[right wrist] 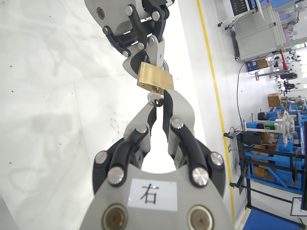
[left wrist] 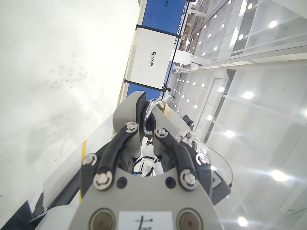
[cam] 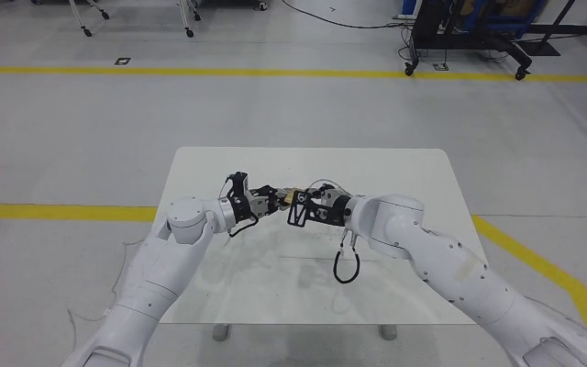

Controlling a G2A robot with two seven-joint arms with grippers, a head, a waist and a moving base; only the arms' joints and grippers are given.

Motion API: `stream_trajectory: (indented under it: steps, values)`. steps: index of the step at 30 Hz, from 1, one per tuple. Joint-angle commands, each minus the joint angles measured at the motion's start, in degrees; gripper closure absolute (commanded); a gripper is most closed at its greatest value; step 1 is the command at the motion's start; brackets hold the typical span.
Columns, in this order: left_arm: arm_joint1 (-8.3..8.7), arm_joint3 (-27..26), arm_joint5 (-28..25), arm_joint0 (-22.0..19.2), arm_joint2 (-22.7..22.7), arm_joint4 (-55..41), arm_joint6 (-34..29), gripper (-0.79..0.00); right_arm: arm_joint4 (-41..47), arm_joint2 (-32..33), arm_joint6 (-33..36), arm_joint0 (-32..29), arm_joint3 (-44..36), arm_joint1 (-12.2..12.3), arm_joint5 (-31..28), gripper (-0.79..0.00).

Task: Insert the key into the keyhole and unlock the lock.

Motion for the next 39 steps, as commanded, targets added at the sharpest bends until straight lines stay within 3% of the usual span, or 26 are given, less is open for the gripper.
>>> stream_trajectory:
  steps: [1, 24, 27, 29, 39]
  values:
    - [0.01, -0.1, -0.2, 0.0, 0.0, 0.3, 0.1, 0.000, 0.3, 0.1, 0.0, -0.1, 0.4, -0.1, -0.3, 0.000]
    - [0.22, -3.7, -7.1, 2.5, -0.7, 5.3, 4.0, 0.000, 12.2, 4.5, -2.9, -4.4, 3.7, -1.1, 0.5, 0.000]
    - [0.28, -4.3, -7.1, 3.0, -1.0, 5.4, 4.3, 0.000, 12.1, 4.8, -2.6, -4.8, 3.2, -1.2, 1.2, -0.179]
    - [0.30, -4.5, -6.7, 3.3, -1.2, 5.3, 5.0, 0.000, 10.7, 5.0, -2.2, -5.1, 2.5, -1.2, 1.9, -0.219]
    - [0.13, -5.6, -4.4, 4.1, -1.9, 4.0, 8.1, 0.000, 2.2, 5.1, 3.1, -7.4, -4.8, -1.2, 6.2, -0.280]
